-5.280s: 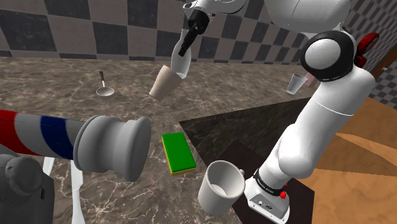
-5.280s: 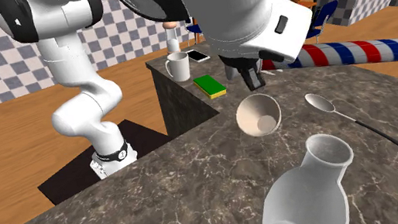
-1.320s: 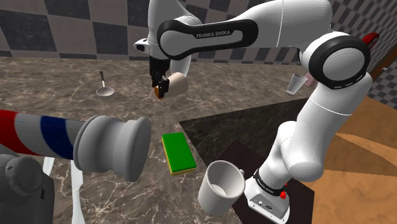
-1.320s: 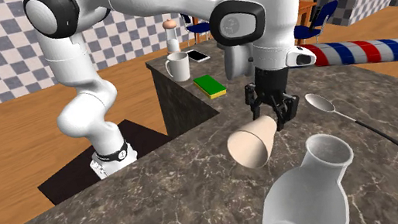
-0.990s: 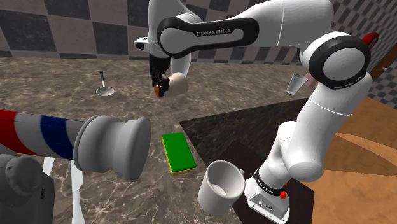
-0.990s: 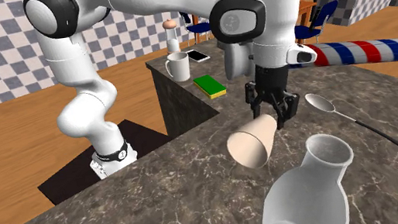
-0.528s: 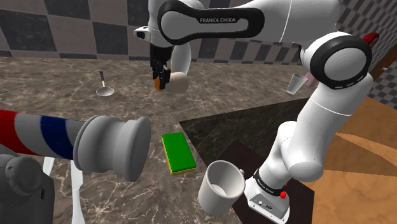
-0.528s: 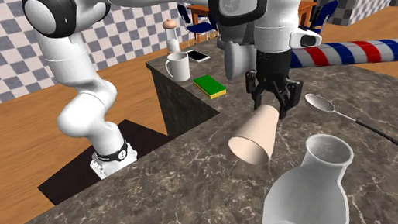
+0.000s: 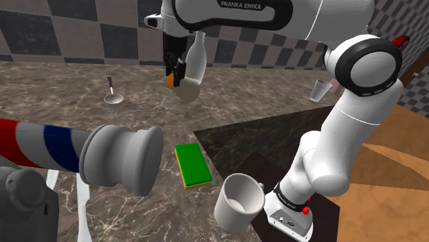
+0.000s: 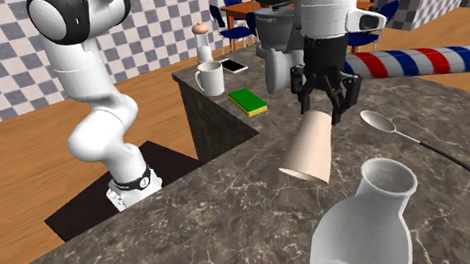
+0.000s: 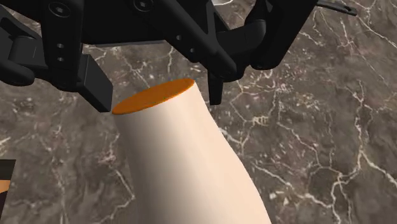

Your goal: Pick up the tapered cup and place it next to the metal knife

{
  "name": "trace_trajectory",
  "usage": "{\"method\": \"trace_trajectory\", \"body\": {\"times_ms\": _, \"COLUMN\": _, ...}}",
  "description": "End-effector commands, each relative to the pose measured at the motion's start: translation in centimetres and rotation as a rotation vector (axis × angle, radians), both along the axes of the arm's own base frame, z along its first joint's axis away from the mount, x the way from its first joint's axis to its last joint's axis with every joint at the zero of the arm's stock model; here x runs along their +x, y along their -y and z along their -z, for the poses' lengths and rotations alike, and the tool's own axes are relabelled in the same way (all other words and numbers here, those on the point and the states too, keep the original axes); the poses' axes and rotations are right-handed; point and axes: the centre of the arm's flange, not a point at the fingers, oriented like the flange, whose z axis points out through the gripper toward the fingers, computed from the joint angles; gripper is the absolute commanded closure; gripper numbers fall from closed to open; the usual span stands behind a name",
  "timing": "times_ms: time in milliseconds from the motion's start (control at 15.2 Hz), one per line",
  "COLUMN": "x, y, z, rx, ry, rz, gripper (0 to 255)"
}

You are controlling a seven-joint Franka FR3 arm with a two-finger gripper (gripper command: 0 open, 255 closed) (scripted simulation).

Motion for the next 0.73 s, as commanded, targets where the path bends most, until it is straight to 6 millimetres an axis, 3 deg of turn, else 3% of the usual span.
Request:
{"method": "trace_trajectory", "body": {"times_ms": 0, "x": 0.1, "y": 0.0, "z": -1.2, "rx": 0.0, "ry": 0.0, "rz": 0.0, "gripper": 255}}
{"method": "trace_trajectory", "body": {"times_ms": 660, "x": 0.1, "y": 0.0, "z": -6.4, "rx": 0.0, "ry": 0.0, "rz": 0.0, "gripper": 255}}
